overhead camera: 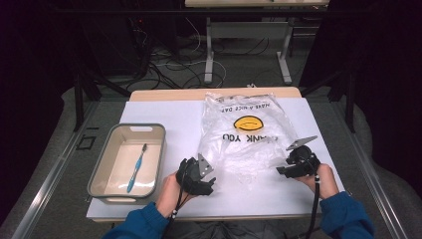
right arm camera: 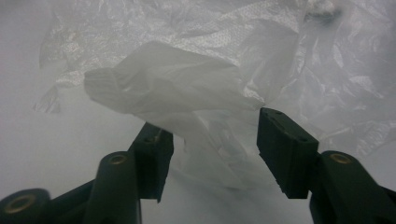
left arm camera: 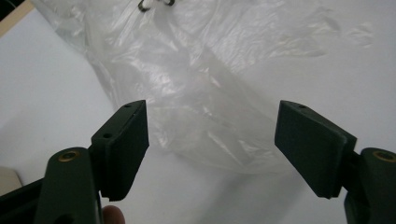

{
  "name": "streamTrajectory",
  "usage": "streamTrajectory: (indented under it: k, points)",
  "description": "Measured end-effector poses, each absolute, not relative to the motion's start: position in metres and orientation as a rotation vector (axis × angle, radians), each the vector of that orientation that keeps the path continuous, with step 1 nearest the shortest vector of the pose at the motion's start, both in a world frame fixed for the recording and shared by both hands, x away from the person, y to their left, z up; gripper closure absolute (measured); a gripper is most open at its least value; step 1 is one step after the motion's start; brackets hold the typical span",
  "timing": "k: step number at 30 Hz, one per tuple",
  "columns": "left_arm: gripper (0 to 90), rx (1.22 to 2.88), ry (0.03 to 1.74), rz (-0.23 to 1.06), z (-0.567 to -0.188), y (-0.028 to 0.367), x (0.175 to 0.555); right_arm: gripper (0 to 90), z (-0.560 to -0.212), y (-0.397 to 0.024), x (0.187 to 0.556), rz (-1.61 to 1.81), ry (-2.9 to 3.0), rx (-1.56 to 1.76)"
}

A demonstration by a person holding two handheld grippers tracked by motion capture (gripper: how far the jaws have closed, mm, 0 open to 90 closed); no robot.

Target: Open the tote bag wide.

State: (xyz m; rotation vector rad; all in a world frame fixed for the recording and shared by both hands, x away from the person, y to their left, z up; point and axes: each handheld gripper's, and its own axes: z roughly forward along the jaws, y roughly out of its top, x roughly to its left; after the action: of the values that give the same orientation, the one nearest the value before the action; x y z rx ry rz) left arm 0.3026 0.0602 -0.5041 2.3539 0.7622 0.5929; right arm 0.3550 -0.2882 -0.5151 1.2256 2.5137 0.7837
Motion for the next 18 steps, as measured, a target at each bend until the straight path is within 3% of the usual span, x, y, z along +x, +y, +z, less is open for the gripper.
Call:
streamTrajectory:
  k: [7, 9, 12, 14, 15, 16, 18]
  points:
    - [23.1, 2.414, 0.711, 0.517, -0.518, 0.044, 0.291, 38.0, -0.517, -0.284, 0.352, 0.745, 2.546, 1.214]
    - [23.1, 2.512, 0.693, 0.511, -0.533, 0.044, 0.301, 40.0, -0.522, -0.281, 0.353, 0.725, 2.555, 1.217]
    - [23.4, 2.516, 0.713, 0.511, -0.540, 0.044, 0.305, 45.1, -0.526, -0.281, 0.355, 0.715, 2.574, 1.178]
    - [27.2, 2.521, 0.716, 0.501, -0.543, 0.045, 0.308, 52.1, -0.527, -0.281, 0.355, 0.725, 2.584, 1.200]
    - [35.7, 2.513, 0.712, 0.495, -0.543, 0.045, 0.308, 57.9, -0.530, -0.280, 0.356, 0.710, 2.577, 1.208]
    - [35.7, 2.517, 0.704, 0.501, -0.542, 0.046, 0.309, 57.9, -0.530, -0.280, 0.356, 0.710, 2.577, 1.208]
    - [45.7, 2.517, 0.708, 0.498, -0.542, 0.047, 0.309, 63.0, -0.535, -0.278, 0.357, 0.738, 2.581, 1.197]
